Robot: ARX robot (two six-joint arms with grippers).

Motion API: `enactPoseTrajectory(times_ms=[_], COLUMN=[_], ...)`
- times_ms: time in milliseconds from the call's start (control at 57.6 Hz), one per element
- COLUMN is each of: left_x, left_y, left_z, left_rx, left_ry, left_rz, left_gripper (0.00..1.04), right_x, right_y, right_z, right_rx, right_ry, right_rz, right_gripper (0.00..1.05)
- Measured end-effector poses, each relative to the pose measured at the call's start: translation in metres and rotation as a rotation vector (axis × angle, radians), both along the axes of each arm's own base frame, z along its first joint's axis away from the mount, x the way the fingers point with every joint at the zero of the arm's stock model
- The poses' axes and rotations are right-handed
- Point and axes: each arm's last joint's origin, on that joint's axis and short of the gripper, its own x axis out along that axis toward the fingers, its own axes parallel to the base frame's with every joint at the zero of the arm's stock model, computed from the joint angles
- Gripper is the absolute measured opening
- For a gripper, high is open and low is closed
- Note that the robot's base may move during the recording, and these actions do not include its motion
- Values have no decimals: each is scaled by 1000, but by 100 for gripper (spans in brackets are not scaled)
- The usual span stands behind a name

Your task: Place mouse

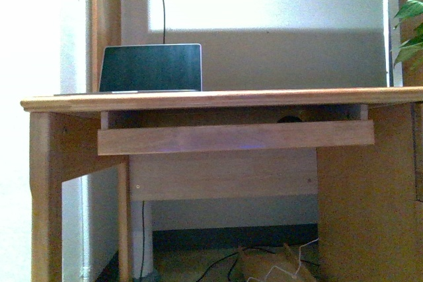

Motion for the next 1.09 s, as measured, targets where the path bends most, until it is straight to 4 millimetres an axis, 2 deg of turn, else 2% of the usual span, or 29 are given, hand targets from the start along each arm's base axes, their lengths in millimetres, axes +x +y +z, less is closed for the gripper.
enactPoseTrajectory(times_ms=[1094], left_x=[0], left_y=[0], left_z=[0], left_rx=[0], left_ry=[1], left_rz=[0], left_gripper=[97], right_x=[0], right_y=[0], right_z=[0], right_rx=[0], right_ry=[0], right_rz=[2], right_gripper=[97])
